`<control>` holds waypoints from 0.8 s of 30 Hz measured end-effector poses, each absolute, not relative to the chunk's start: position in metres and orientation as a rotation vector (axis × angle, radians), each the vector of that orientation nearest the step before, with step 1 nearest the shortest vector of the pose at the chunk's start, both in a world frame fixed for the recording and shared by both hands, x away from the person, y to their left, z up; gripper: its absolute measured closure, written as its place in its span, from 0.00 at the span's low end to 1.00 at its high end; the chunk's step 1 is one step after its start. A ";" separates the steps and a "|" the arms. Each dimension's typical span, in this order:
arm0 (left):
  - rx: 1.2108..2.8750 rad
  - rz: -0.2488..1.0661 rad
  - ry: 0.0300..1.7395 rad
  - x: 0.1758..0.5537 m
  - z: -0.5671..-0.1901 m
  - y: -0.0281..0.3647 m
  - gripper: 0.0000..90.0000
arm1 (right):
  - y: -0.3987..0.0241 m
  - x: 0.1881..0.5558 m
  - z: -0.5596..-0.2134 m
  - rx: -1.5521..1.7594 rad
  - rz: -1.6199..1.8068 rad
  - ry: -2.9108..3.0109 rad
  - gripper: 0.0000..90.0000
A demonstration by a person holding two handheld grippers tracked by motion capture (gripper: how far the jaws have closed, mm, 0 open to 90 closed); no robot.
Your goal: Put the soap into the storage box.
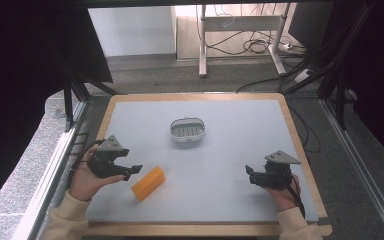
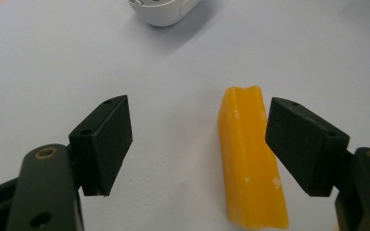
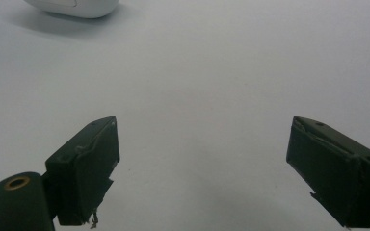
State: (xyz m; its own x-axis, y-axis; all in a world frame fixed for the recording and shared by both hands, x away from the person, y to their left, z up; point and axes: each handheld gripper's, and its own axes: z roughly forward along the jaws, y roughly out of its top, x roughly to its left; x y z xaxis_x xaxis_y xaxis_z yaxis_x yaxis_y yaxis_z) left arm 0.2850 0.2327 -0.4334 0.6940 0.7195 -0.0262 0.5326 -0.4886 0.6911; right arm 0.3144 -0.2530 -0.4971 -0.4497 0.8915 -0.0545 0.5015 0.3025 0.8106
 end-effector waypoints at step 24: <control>2.329 0.317 0.921 0.288 -0.449 0.198 0.30 | -0.252 0.315 -0.499 1.233 1.000 2.075 0.13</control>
